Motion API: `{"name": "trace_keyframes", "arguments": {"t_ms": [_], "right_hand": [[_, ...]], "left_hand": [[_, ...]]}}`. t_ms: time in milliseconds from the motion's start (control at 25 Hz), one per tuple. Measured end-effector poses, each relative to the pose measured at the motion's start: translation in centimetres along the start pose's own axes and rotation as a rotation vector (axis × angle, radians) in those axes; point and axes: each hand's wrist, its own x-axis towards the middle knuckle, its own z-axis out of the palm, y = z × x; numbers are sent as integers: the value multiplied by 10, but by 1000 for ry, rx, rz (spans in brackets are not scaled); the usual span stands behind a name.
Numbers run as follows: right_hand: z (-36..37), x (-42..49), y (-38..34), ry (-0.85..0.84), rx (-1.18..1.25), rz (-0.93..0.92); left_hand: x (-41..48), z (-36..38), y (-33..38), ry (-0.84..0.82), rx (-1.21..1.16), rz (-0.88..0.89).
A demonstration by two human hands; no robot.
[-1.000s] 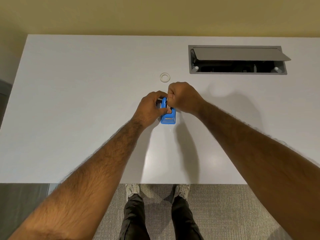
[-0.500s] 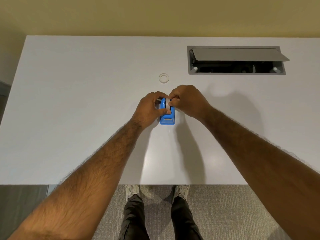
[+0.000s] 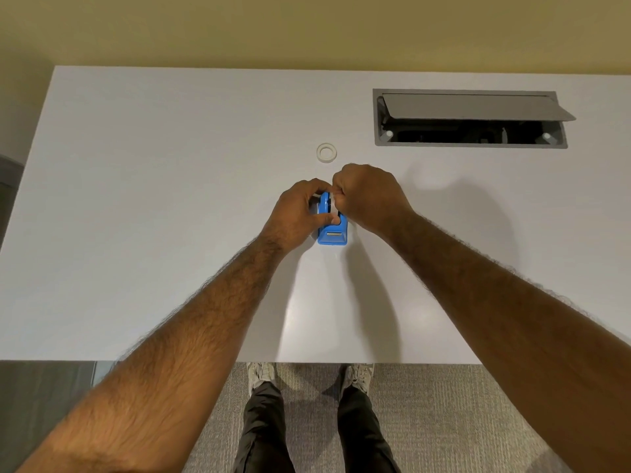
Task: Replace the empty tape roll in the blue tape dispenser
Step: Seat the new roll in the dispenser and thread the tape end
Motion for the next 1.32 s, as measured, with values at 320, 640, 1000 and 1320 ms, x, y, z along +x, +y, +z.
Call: {"name": "trace_keyframes", "arguments": {"t_ms": [320,640,1000,1320], "right_hand": [[2,2,6,-37,115,24],[1,-9,4,-37,65,-41],[18,-31,-4,35,-70,-54],[33,-58,-9,163,-145,-100]], "left_hand": [[-12,-12,-10,-190,60,34],[-1,4,-40,-131,258,156],[0,3,-41,-108,247,197],[0,4,-40,-97,274,209]]}}
